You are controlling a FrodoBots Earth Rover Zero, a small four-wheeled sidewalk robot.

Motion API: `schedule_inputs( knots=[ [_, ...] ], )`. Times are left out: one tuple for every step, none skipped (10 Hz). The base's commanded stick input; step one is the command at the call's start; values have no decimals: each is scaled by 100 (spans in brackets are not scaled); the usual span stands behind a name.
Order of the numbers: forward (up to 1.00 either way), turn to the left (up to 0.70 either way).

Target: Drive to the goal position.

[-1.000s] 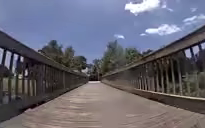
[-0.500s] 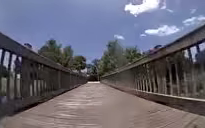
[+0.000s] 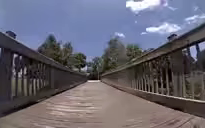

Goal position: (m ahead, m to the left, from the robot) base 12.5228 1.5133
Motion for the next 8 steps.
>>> schedule_inputs(
  knots=[
    [85,0],
    [85,0],
    [85,3],
    [85,7],
    [85,11],
    [85,15],
    [85,19],
    [85,12]
  ],
)
